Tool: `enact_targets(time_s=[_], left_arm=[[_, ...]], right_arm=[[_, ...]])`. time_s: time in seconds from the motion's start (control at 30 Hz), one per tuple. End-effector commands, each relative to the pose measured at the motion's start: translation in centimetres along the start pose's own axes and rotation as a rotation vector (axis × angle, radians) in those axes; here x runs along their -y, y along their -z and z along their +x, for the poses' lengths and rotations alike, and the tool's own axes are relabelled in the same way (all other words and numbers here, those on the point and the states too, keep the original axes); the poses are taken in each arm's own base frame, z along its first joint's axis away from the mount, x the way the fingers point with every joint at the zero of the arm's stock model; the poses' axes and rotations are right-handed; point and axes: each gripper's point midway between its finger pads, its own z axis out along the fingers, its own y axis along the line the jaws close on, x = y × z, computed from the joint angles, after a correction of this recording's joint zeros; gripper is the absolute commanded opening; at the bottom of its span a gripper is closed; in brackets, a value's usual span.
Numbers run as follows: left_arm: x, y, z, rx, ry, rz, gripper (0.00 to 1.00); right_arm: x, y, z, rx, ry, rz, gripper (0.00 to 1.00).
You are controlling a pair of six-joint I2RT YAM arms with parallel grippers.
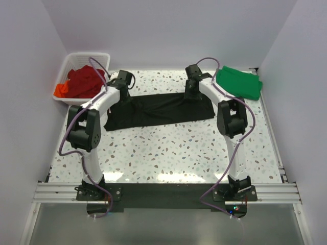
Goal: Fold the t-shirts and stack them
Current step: Fold the tshirt
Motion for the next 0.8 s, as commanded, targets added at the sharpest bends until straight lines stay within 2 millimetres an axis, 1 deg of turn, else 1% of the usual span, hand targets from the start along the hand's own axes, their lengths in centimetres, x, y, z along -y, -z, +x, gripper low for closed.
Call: enact_targets(time_s=[0.0,0.03,0.13,0.37,0.47,0.5,0.67,0.77], left_arm=[[2.7,-0.1,-2.1,0.034,-0.016,0.109,0.36],[3.6,-0.4,-2.2,0.019,-0.028,0.14,0.36],[4.3,-1.2,-2.0,-0.006,-0.037,0.144,0.35],[5.2,-2.4,-1.2,-0.032,-0.049,0.162,0.33],[5.6,-2.9,-0.6,-0.053,-0.066,0.182,0.33],[5.8,-3.2,0.0,-0.074,-0.074,0.195,0.33],[6.5,-3.6,0.8,-0.099,-0.103,0.24,0.33],[6.7,-3.6,0.8,-0.099,-0.106,0.246,0.33]], right_arm=[[-0.6,1.6,-1.7,0.054,0.01,-0.015,0.48],[-0.5,1.7,-1.8,0.056,0.008,-0.016,0.48],[-0.3,1.8,-1.7,0.056,0.0,-0.01,0.48],[0.1,2.0,-1.1,0.051,-0.009,0.003,0.47],[0.0,2.0,-1.0,0.049,-0.01,0.001,0.47],[0.1,1.9,-0.9,0.046,-0.008,0.002,0.47],[0.0,1.7,-0.8,0.04,-0.008,-0.002,0.47],[0.0,1.7,-0.7,0.038,-0.006,-0.001,0.47]])
